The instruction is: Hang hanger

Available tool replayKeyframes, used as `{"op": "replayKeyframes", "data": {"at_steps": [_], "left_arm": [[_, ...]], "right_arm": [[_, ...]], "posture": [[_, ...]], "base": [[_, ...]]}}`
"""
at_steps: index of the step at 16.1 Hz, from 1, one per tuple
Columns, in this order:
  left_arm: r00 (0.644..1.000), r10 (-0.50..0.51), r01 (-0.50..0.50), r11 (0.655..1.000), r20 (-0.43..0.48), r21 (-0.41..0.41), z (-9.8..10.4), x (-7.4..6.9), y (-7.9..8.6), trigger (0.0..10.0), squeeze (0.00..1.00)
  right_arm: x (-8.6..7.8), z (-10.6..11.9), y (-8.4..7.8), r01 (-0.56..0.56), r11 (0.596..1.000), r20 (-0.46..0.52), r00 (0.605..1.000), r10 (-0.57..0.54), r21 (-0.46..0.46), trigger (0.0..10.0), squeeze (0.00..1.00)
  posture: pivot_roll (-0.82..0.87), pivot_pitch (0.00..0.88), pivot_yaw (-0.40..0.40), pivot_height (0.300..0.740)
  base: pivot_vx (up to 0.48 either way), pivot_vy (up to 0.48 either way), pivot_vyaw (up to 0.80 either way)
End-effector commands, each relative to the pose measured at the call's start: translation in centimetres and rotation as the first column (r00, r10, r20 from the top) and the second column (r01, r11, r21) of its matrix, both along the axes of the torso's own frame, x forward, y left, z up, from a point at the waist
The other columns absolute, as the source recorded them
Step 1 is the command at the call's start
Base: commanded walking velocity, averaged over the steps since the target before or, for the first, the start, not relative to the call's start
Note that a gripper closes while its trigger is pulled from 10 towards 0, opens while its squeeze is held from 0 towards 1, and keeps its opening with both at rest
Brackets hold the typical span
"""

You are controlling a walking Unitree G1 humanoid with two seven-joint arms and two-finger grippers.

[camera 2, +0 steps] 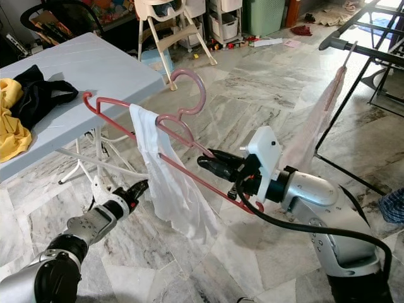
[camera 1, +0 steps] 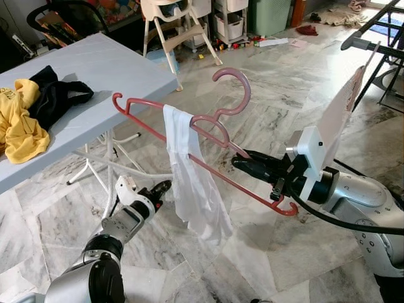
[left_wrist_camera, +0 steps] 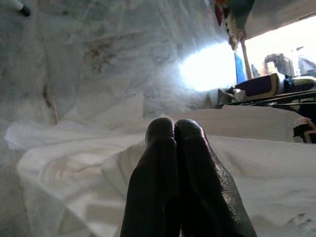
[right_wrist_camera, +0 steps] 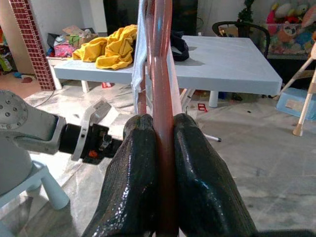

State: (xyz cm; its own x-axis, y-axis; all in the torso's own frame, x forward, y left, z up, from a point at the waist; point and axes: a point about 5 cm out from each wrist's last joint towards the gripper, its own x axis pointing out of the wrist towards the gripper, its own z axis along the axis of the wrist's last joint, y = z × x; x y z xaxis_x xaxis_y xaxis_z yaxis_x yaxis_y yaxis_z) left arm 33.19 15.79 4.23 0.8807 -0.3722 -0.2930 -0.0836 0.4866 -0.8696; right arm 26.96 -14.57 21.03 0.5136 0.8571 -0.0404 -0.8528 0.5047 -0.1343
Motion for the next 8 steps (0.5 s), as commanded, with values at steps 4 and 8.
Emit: {"op": "replayKeyframes", "data": {"at_steps": [4, 8], "left_arm": [[0.977, 0.105, -0.101, 0.994, 0.185, -0.028, 5.2, 3.0, 2.5, 0.0, 0.0], [0.96, 0.12, -0.114, 0.993, 0.253, -0.041, 7.1, 3.7, 3.1, 0.0, 0.0]], "right_arm": [[0.1, -0.1, 0.3, -0.008, 1.0, 0.026, 1.0, 0.008, -0.01, 10.0, 0.0], [0.3, -0.4, 0.3, -0.003, 1.0, 0.025, 1.0, 0.003, -0.017, 10.0, 0.0]], "posture": [[-0.19, 0.087, 0.159, 0.74], [-0.18, 0.086, 0.156, 0.74]], "base": [[0.0, 0.0, 0.0], [0.0, 0.0, 0.0]]}}
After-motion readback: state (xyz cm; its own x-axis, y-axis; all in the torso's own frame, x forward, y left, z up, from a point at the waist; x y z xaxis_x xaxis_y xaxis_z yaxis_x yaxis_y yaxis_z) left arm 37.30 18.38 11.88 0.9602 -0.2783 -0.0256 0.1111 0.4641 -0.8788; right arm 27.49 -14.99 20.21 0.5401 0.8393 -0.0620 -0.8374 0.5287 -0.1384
